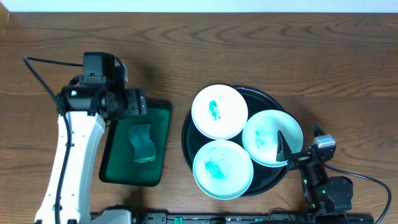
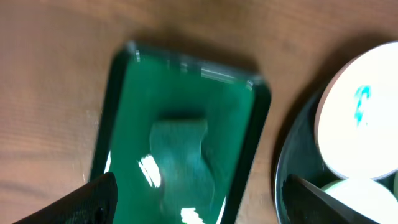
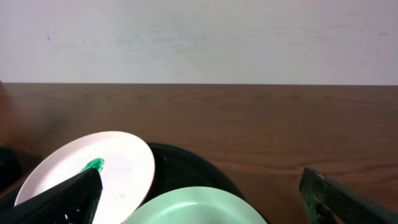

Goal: Clean dirty plates on tray and stack at the side
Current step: 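Move the left gripper over the green sponge on the green tray, then raise the right arm and reach toward the top-right plate rim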

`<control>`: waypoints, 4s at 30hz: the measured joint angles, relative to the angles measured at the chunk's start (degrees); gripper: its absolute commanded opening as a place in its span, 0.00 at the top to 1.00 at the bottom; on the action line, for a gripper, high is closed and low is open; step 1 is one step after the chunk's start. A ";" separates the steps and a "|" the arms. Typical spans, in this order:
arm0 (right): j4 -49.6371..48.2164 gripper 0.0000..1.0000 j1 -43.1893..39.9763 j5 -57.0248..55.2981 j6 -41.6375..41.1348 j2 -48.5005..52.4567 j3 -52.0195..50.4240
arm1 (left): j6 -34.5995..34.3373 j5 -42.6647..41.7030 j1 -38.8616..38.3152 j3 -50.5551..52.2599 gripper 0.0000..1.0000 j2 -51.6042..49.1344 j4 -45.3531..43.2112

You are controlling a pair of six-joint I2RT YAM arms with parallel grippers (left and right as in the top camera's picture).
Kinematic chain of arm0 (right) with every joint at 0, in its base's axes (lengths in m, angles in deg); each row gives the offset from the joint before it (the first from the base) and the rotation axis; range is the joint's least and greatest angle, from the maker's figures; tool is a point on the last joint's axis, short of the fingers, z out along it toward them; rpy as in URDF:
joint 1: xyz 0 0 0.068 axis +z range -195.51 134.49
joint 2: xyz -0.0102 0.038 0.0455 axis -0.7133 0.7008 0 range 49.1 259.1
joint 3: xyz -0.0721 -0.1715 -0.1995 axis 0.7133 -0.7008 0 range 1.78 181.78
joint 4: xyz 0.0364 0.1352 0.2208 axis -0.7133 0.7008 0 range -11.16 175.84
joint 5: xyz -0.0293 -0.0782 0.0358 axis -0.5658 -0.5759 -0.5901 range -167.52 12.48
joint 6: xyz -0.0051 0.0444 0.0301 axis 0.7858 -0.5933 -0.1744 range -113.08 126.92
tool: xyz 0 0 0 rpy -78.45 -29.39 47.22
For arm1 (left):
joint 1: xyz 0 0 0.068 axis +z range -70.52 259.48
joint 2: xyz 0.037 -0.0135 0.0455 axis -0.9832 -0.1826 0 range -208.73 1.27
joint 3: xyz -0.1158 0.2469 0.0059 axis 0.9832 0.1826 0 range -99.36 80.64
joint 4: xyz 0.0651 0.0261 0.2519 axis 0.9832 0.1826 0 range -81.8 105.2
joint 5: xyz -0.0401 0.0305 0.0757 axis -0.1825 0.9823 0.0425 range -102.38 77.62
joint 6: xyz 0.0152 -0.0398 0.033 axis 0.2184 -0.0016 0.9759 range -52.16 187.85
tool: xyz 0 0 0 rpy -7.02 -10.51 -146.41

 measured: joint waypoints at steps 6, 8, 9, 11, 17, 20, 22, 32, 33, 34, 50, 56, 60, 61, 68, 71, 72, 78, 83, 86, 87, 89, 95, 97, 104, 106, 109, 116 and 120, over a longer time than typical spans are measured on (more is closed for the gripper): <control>0.00 0.01 0.00 0.02 0.00 0.00 0.00 | -3.02 -1.14 0.00 0.00 0.15 -1.84 6.71; 0.00 0.01 0.00 0.00 0.02 0.00 0.00 | -3.26 -1.29 0.00 0.00 0.15 -1.84 7.82; 0.00 0.01 0.00 0.02 0.00 0.00 0.00 | -3.52 -1.29 0.00 0.00 0.15 -1.84 8.46; 0.00 0.01 0.00 0.00 0.00 0.00 0.00 | -3.91 -1.29 0.00 0.00 0.15 -1.84 8.46; 0.00 0.01 0.00 0.02 0.00 0.00 0.00 | -4.31 -1.29 0.00 0.00 0.15 -1.84 8.48; 0.00 0.01 0.00 0.02 0.00 0.00 0.00 | -4.31 -1.29 0.00 0.00 0.15 -1.84 8.48; 0.00 0.01 0.00 0.02 0.00 0.00 0.00 | -4.31 -1.31 0.00 0.00 0.15 -1.81 8.48; -1.92 0.01 0.00 3.23 -0.59 0.00 0.00 | -4.33 -1.31 0.00 0.00 0.15 -1.84 8.48; -1.33 0.01 0.00 4.59 -0.66 0.00 0.15 | -4.33 -1.31 0.00 0.00 0.15 -1.84 8.46; 0.28 0.01 0.00 6.51 -0.85 0.02 0.50 | -4.33 -1.31 0.00 0.00 0.15 -1.84 8.33; 43.47 0.01 0.00 11.89 2.38 39.58 50.62 | -4.33 -1.46 0.00 -0.04 0.15 -1.84 7.10; 66.95 0.01 0.00 12.96 6.19 66.62 72.85 | -4.33 -1.51 0.00 -0.07 0.15 -1.84 7.08; 78.29 0.01 0.00 13.11 7.26 79.95 82.05 | -4.33 -1.49 0.00 -0.07 0.15 -1.84 7.08; 80.30 0.01 0.00 13.14 7.34 82.95 83.49 | -4.33 -1.49 0.00 -0.07 0.15 -1.84 7.10; 83.19 0.01 0.02 13.07 7.52 93.83 84.78 | -4.33 -1.49 0.00 -0.07 0.15 -1.84 7.08; 81.92 0.01 0.04 12.37 7.52 94.95 84.78 | -4.33 -1.49 0.00 -0.07 0.15 -1.84 7.08; 80.98 0.01 0.04 11.65 7.52 94.95 84.78 | -4.33 -1.49 0.00 -0.07 0.15 -1.84 7.08; 74.23 0.01 0.04 9.66 7.48 94.84 84.80 | -4.33 -1.49 0.00 -0.07 0.15 -1.84 7.08; 71.41 0.01 0.04 9.64 7.50 94.84 84.80 | -4.33 -1.49 0.00 -0.07 0.00 -1.84 6.95; 70.69 0.01 0.04 9.64 7.48 94.84 84.80 | -4.48 -1.51 0.00 -0.07 0.00 -1.84 5.51; 70.66 0.01 0.04 9.64 7.48 94.84 84.80 | -4.48 -1.49 0.00 -0.07 0.00 -1.84 5.11; 70.69 0.01 0.04 9.64 7.45 94.84 84.80 | -4.48 -1.49 0.00 -0.07 0.00 -1.84 4.92; 70.82 0.01 0.22 10.47 7.45 94.84 84.80 | -4.48 -1.49 0.00 -0.07 0.00 -1.84 3.74; 70.79 0.01 0.50 10.71 7.48 94.84 84.80 | -4.48 -1.49 0.00 -0.07 0.00 -1.84 3.21; 72.37 0.01 0.98 11.23 7.45 94.84 84.80 | -4.85 -0.79 0.00 -0.07 0.30 -1.84 -1.07; 73.37 0.01 0.98 11.30 7.45 94.84 84.80 | -6.34 1.75 0.00 -0.07 0.15 -1.84 -1.16; 74.40 0.01 1.11 11.41 7.43 94.84 84.80 | -7.72 4.48 0.02 -0.07 0.18 -1.84 -1.16; 74.77 0.01 1.51 11.47 7.43 94.84 84.80 | -9.05 6.75 0.07 -0.07 0.23 -1.84 -0.52; 74.75 0.01 1.51 11.45 7.41 94.84 84.80 | -10.47 6.99 0.07 -0.07 0.31 -1.84 1.68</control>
